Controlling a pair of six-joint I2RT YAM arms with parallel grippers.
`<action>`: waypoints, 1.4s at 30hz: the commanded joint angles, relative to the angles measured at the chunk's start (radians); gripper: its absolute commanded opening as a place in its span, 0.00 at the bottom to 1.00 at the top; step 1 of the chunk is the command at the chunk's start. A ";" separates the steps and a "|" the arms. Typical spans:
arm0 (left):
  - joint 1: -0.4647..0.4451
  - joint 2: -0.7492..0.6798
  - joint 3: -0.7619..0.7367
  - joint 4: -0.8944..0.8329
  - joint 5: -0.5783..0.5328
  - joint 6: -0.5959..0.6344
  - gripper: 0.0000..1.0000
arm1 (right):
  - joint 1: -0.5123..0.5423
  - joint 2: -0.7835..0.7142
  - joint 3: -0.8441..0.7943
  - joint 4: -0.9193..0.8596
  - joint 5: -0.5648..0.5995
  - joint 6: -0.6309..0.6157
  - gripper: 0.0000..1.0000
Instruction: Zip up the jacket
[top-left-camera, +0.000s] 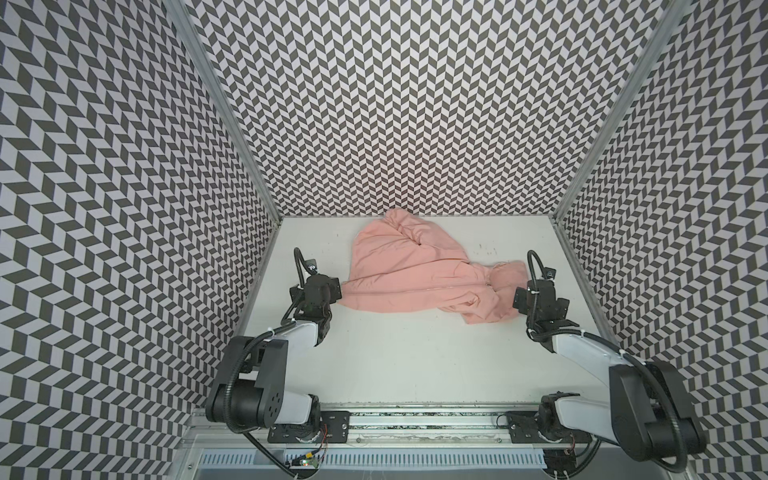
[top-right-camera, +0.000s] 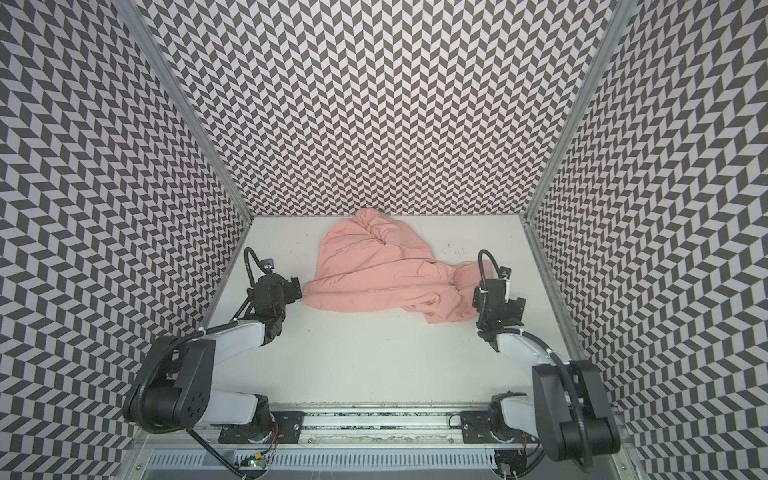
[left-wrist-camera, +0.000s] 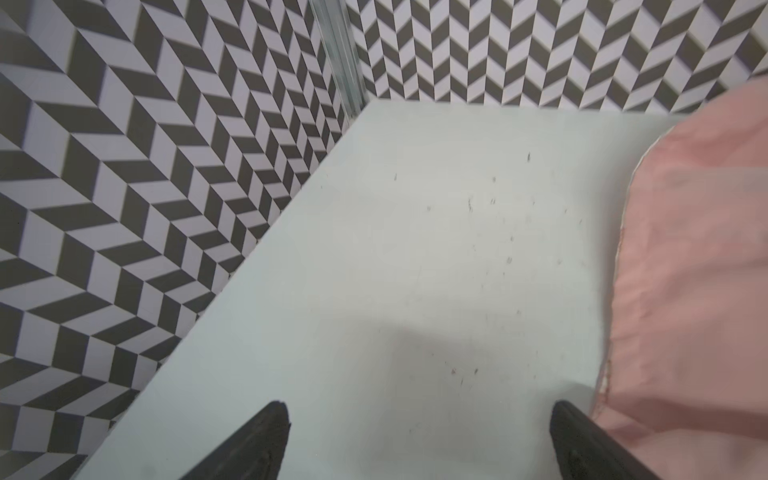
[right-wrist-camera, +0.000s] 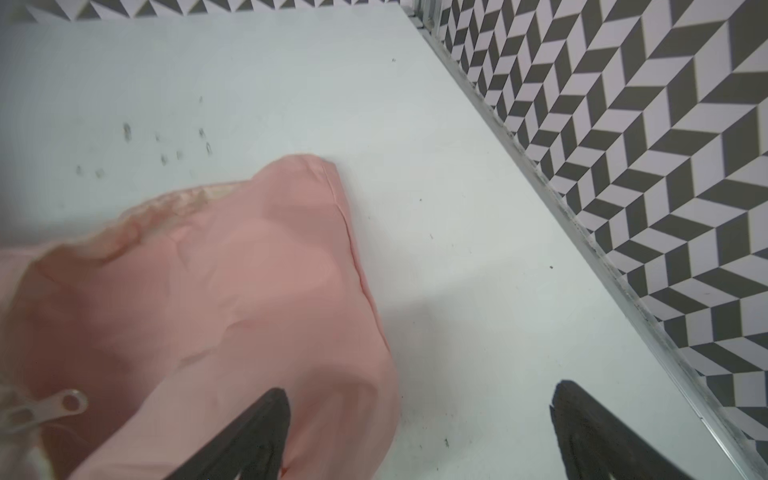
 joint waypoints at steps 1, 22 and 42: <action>0.014 0.053 -0.048 0.260 0.046 0.049 1.00 | 0.001 0.013 -0.068 0.358 -0.008 -0.039 0.99; 0.090 0.127 -0.050 0.336 0.107 0.011 1.00 | 0.017 0.256 0.005 0.534 -0.229 -0.176 1.00; 0.091 0.128 -0.050 0.337 0.107 0.011 1.00 | 0.018 0.289 -0.039 0.649 -0.229 -0.190 1.00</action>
